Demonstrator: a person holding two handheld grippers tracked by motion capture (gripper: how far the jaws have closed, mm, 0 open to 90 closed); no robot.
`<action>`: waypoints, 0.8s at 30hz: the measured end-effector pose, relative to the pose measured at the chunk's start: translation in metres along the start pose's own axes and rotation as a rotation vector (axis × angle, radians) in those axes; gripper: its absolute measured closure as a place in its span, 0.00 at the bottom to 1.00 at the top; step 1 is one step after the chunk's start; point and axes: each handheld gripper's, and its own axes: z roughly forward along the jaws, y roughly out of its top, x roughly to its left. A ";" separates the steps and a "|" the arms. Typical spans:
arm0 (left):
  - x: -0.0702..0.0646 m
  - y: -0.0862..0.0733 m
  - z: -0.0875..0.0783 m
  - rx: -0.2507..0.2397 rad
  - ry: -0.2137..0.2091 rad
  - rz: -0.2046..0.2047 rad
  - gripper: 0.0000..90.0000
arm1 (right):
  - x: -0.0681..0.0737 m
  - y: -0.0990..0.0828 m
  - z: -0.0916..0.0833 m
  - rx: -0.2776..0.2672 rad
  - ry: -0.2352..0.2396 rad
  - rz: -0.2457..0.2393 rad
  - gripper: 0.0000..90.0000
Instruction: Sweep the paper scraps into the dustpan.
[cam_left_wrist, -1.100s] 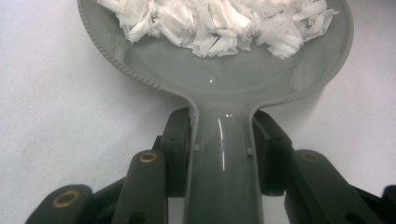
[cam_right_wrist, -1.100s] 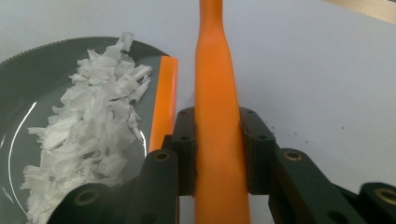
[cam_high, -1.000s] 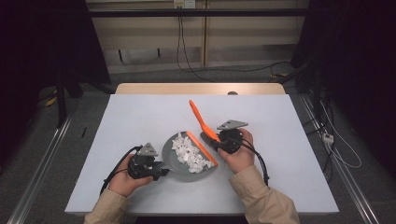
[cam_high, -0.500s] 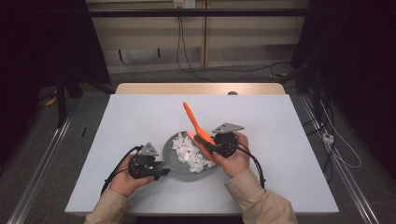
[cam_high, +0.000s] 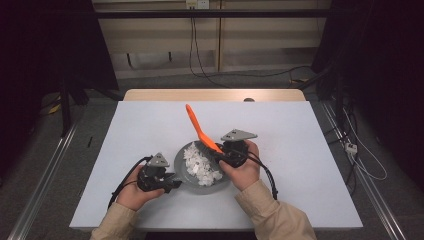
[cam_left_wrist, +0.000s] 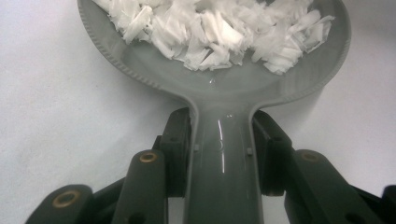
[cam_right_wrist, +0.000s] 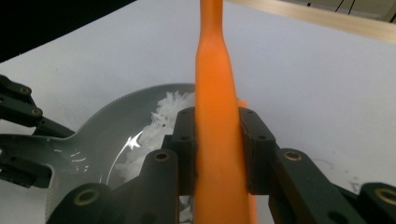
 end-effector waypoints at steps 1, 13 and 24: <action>0.000 0.000 0.000 0.001 -0.001 0.000 0.69 | -0.002 0.001 -0.001 -0.007 -0.001 0.002 0.80; 0.001 0.000 -0.001 0.002 0.000 -0.002 0.69 | -0.031 -0.001 -0.011 -0.017 -0.069 0.046 0.80; -0.001 -0.001 -0.001 0.014 -0.016 0.025 0.65 | -0.046 -0.013 -0.005 0.035 -0.118 0.052 0.80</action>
